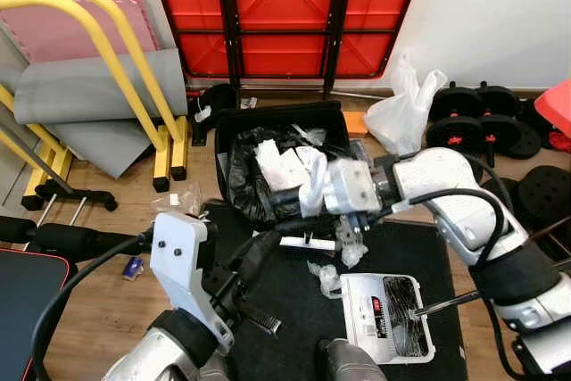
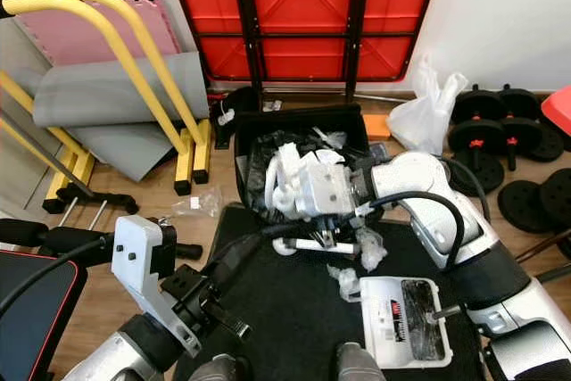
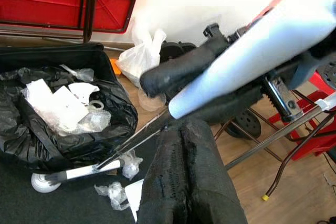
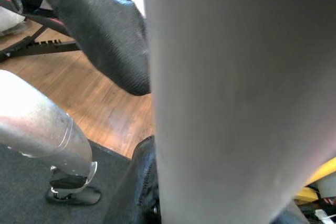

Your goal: Sweep floor

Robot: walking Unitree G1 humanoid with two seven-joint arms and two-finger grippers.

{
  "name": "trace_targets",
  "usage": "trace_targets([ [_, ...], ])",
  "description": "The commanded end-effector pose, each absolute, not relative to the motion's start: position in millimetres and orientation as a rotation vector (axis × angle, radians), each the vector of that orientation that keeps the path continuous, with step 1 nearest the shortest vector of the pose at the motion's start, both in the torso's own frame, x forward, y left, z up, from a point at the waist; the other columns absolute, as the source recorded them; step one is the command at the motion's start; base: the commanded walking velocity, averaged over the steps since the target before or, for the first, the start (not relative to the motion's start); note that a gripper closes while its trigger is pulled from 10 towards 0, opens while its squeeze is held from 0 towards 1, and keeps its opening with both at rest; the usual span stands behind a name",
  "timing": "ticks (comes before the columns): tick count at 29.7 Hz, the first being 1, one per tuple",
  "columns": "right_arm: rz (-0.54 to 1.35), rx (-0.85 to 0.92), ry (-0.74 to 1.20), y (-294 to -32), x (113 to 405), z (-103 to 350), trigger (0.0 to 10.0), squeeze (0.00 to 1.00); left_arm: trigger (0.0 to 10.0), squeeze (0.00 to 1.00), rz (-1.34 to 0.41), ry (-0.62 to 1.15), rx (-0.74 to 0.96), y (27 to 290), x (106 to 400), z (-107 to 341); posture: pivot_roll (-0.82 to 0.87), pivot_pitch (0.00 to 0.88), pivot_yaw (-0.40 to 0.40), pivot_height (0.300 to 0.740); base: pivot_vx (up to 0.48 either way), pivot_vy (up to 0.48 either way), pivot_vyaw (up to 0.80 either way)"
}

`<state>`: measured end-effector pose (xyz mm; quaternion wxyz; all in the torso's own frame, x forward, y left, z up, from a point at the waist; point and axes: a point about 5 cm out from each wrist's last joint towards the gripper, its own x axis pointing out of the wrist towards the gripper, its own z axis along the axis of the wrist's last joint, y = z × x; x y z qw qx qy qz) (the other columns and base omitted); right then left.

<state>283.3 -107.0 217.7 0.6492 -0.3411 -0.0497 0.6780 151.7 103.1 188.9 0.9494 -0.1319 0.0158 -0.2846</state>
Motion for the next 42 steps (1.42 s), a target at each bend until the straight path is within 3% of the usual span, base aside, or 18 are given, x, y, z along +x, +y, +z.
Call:
trace_targets([
  [1,1.558,-0.812,-0.132,-106.3,278.9,218.4,10.0,0.00,10.0,0.00,-0.569,0.064,-0.275,103.5,150.2,185.4,-0.05,0.230,-0.014,0.740,0.000,0.000,0.00],
  [33,1.601,-0.751,-0.103,-103.9,271.2,209.3,10.0,0.00,10.0,0.00,-0.574,0.095,-0.281,102.1,150.8,182.7,-0.05,0.218,-0.015,0.740,0.000,0.000,0.00],
  [42,1.595,-0.743,-0.106,-103.4,271.2,209.6,10.0,0.00,10.0,0.00,-0.574,0.099,-0.280,102.4,151.0,182.6,-0.05,0.222,-0.015,0.740,-0.248,0.000,0.00],
])
